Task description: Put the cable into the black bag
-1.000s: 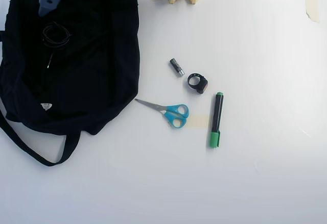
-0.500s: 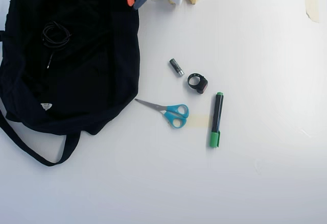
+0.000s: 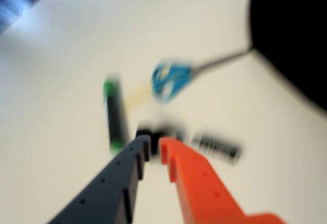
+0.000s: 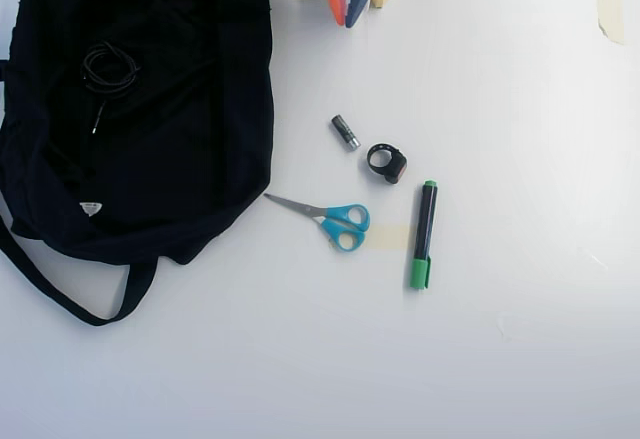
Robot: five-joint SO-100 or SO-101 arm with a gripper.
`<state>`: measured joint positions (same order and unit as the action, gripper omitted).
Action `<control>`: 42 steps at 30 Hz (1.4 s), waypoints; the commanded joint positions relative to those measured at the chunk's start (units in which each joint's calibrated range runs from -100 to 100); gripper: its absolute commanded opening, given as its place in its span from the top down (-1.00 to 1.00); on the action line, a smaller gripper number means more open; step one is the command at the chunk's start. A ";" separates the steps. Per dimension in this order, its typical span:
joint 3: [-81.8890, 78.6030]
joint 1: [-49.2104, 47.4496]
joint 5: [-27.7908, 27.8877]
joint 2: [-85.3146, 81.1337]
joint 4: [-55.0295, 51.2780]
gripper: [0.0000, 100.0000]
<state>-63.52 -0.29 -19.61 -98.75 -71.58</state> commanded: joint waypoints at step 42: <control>-35.76 -7.93 17.09 -0.66 0.09 0.95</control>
<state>-97.64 -8.45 -2.76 -98.75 -70.72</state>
